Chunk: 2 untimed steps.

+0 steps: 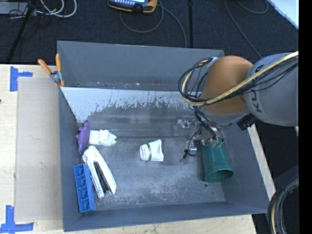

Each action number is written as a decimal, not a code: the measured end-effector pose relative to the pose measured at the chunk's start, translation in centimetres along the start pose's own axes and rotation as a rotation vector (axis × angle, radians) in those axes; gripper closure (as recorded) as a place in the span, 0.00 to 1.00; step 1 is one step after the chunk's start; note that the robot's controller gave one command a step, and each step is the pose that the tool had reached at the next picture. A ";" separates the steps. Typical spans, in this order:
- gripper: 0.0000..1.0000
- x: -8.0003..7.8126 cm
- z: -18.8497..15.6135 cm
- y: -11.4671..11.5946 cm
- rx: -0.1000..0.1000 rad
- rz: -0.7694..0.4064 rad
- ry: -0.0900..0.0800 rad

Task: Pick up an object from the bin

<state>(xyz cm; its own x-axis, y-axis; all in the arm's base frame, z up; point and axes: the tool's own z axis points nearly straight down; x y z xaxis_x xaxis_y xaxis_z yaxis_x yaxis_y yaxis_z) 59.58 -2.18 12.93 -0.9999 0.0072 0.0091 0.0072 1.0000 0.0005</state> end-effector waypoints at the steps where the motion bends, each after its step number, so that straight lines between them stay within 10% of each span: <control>1: 0.00 -0.2 -0.5 0.0 0.000 0.000 -0.008; 2: 0.00 -0.3 1.0 1.6 0.002 0.097 -0.011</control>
Offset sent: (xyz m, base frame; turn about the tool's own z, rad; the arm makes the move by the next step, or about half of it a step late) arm 0.0009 0.0660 -0.0505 0.2805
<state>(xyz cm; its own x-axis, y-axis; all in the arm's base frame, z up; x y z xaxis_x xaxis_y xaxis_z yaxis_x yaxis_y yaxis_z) 59.90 -0.61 11.92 -0.9946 0.1042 -0.0018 0.1042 0.9946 -0.0017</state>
